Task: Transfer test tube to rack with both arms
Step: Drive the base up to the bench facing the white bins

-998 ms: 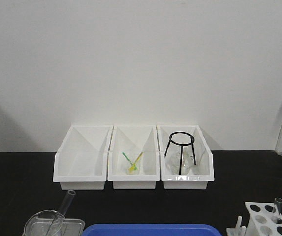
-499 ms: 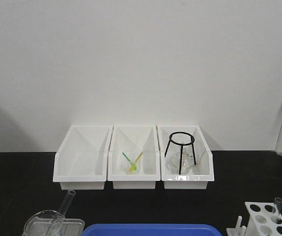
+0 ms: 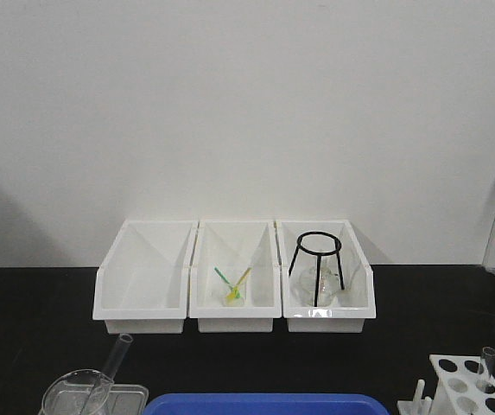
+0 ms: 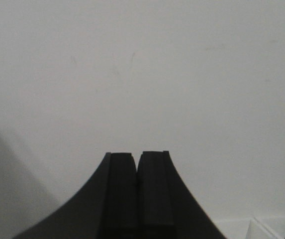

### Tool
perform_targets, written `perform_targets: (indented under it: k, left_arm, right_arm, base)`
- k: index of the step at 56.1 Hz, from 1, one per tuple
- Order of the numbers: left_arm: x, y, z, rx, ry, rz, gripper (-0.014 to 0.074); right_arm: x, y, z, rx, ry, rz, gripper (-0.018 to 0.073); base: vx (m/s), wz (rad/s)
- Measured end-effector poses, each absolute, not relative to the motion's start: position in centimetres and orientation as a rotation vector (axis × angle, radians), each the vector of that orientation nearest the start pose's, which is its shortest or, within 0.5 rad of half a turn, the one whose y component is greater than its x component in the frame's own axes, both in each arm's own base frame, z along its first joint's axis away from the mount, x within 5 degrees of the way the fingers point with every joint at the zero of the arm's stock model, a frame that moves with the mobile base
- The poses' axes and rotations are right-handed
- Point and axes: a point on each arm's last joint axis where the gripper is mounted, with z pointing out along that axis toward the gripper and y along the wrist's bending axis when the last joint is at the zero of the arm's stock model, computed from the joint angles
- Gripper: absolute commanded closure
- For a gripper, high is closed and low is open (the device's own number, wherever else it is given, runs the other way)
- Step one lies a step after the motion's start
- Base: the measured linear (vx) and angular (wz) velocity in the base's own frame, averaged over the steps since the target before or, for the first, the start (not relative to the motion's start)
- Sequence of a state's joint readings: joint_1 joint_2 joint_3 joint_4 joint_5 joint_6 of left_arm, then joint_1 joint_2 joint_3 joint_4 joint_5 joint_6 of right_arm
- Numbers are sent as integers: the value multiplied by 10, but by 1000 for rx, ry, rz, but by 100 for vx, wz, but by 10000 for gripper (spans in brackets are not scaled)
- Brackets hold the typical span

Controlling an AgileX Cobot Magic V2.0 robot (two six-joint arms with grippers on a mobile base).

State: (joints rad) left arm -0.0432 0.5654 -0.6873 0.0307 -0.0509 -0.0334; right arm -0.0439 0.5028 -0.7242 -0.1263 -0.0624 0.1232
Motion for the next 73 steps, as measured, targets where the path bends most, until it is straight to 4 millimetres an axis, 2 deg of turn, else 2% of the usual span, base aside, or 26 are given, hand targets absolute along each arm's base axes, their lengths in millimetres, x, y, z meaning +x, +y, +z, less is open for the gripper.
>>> perform_targets:
  k: [9,17,21,31,34,40,44,50,58,63,68,73]
  left_arm:
    - [145,-6,394,30,1420,-39,586]
    - [155,-7,388,31,1456,-39,513]
    - [155,-7,389,31,1445,-39,444]
    - [155,-7,392,31,1431,-39,200]
    - [155,-7,392,31,1431,-39,118]
    - [155,-7,392,31,1431,-39,19]
    - [155,-7,393,31,1425,-39,-9]
    - [154,-7,397,30,1378,-42,-4]
    - [153,-7,403,0,1313,-84,36]
    - [154,-9,401,43,1331,-55,72]
    - [158,-14,391,142,1385,2,111]
    - [162,-23,367,275,1452,45,141]
  right_arm:
    - [119,-5,410,23,1330,-37,540]
    - [126,-5,406,26,1368,-38,435]
    - [126,-5,406,26,1368,-38,341]
    - [126,-5,405,27,1377,-38,65]
    - [126,-5,405,27,1378,-39,-5]
    - [127,-6,404,28,1388,-39,-102]
    - [127,-6,404,28,1388,-39,-124]
    - [126,-5,407,25,1362,-37,-121]
    - [126,-5,408,32,1352,-26,-94]
    - [126,-5,407,38,1362,-22,-62]
    - [127,-6,404,42,1387,-22,-21]
    - [127,-6,401,48,1422,-24,19]
  base:
    - [0,0]
    - [0,0]
    - [0,0]
    - [0,0]
    - [0,0]
    - [0,0]
    - [0,0]
    - [0,0]
    - [0,0]
    - [0,0]
    - [0,0]
    - [0,0]
